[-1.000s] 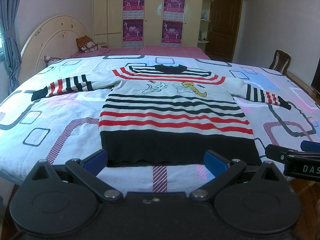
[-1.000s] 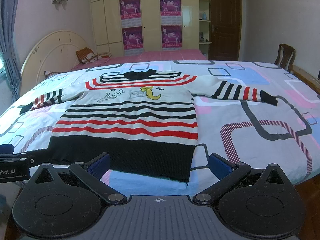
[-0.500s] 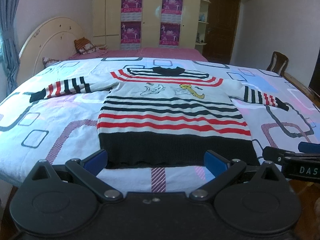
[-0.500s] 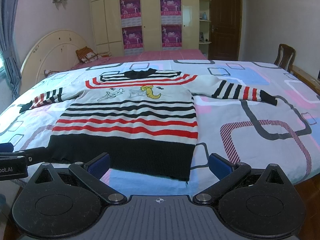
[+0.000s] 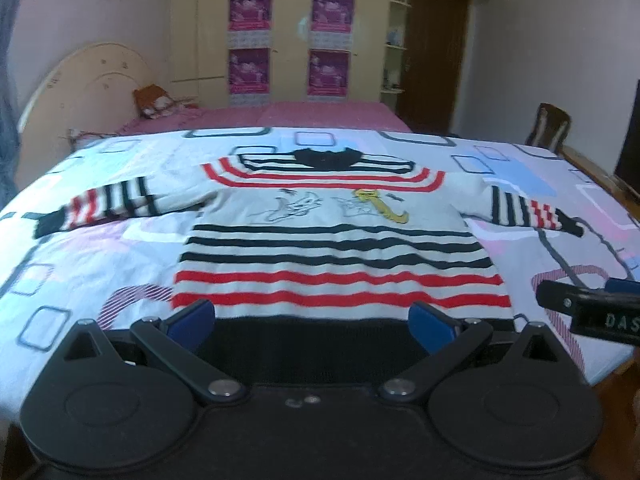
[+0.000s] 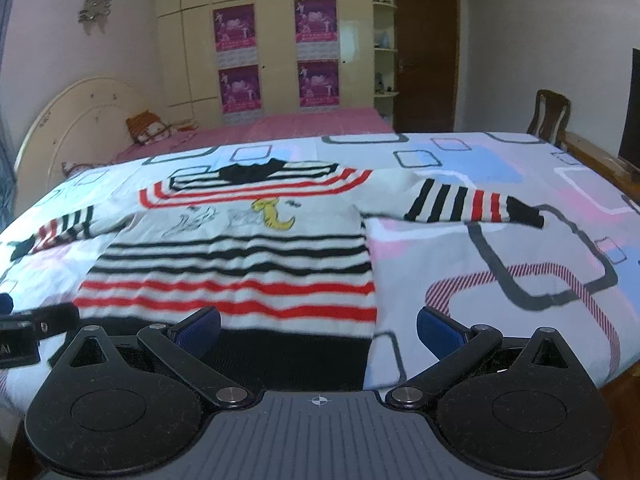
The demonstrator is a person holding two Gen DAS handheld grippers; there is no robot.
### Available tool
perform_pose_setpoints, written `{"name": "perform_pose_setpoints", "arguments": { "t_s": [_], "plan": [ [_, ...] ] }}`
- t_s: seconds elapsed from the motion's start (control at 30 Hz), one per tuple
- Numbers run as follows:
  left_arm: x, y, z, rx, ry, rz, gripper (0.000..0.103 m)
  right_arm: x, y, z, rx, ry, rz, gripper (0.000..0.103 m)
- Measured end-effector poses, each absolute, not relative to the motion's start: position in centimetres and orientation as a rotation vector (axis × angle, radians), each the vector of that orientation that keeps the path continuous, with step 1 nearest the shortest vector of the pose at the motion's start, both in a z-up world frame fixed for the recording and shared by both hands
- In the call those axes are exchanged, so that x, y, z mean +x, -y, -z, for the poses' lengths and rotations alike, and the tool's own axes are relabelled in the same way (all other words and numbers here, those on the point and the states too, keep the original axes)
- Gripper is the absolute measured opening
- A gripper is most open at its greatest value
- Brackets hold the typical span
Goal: Fold small clothes
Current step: 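Move the right tool toward the black cuff of a striped sleeve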
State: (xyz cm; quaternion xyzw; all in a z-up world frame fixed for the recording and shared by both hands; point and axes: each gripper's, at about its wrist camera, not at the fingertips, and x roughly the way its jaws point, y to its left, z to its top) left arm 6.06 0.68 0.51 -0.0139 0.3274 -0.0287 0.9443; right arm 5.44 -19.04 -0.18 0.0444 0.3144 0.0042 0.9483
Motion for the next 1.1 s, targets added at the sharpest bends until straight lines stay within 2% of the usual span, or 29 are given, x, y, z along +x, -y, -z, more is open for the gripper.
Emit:
{"name": "perform_pose_setpoints", "arguments": {
  "t_s": [0.27,0.4,0.73,1.1],
  "plan": [
    [11.3,-1.6,0.4,-0.072,-0.68,0.086,0.103,10.2,19.7,0.5,0.117,-0.649,0.022,0.103],
    [13.4,-2.2,0.7,-0.102,-0.626,0.146,0.103,12.6,20.3,0.7,0.153,-0.64,0.054,0.103],
    [20.6,-2.3,2.7,-0.178,-0.783,0.166,0.103,17.0,24.6,1.3,0.201,-0.623,0.165,0.103],
    [26.8,4.1,3.8,-0.104,-0.812,0.163,0.102,24.0,34.7,3.9,0.248,-0.633,0.261,0.103]
  ]
}}
